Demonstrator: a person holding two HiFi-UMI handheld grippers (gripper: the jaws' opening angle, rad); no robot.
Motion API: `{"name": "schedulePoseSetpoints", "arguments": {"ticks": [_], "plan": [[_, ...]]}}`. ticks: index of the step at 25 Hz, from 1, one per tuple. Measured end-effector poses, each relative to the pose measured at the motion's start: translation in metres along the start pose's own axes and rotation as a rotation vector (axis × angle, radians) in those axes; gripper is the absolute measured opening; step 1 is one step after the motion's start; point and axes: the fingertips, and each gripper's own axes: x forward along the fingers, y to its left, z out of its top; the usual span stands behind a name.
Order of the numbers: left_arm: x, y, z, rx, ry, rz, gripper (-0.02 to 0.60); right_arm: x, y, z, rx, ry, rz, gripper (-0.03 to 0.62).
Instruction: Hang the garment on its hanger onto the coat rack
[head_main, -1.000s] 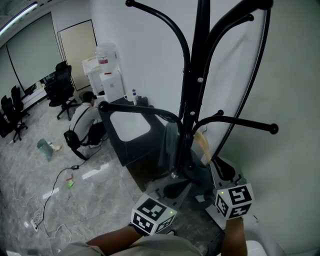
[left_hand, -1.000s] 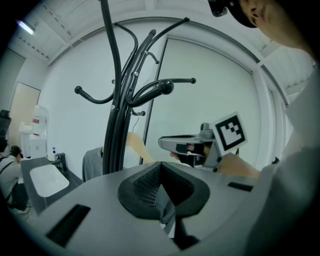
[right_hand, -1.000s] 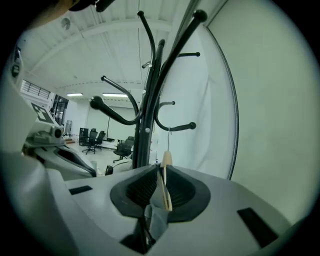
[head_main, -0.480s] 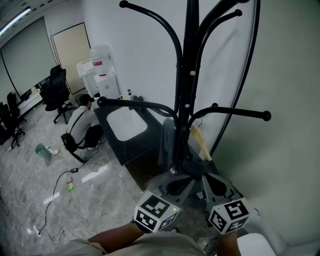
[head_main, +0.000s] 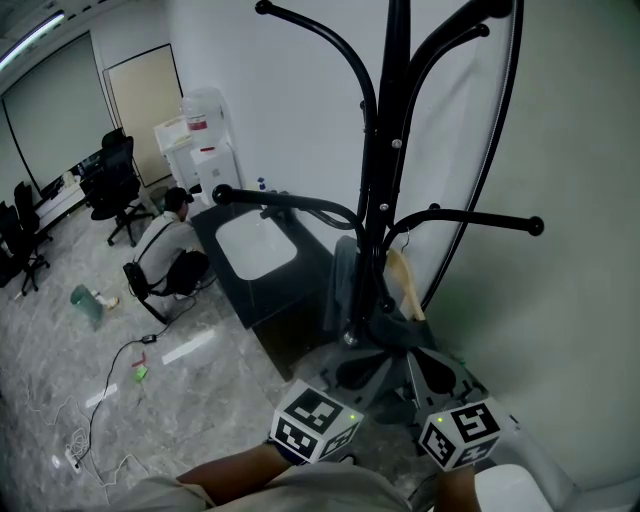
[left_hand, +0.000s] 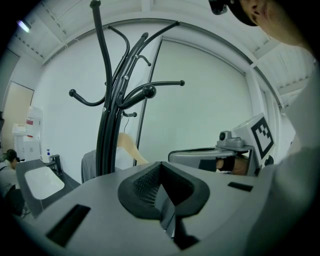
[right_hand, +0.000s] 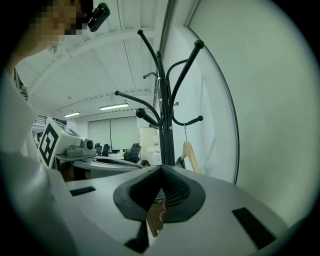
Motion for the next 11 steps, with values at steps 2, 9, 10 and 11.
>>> {"name": "schedulePoseSetpoints", "arguments": {"ticks": [2,9,10,11], "plan": [[-0.0015,-0.0009,-0.0001,-0.001,0.000,-0.001,0.005,-0.0011,0.0012,-0.0002,-0.001,0.002,-0.001,0.014],[-0.0027,-0.0033,0.0036,-0.004,-0.012,-0.002,0.005,-0.0047,0.0007,0.0032,-0.013,0.001,-0.009,0.014],[-0.0019,-0.0034,0.0041,-0.005,-0.015,-0.002,0.005,-0.0049,-0.0005,0.0034,-0.016,0.003,-0.011,0.014],[-0.0011,-0.0036,0.0044,-0.007,-0.018,-0.002,0.005,-0.0050,-0.0018,0.0036,-0.019,0.004,-0.012,0.014]]}}
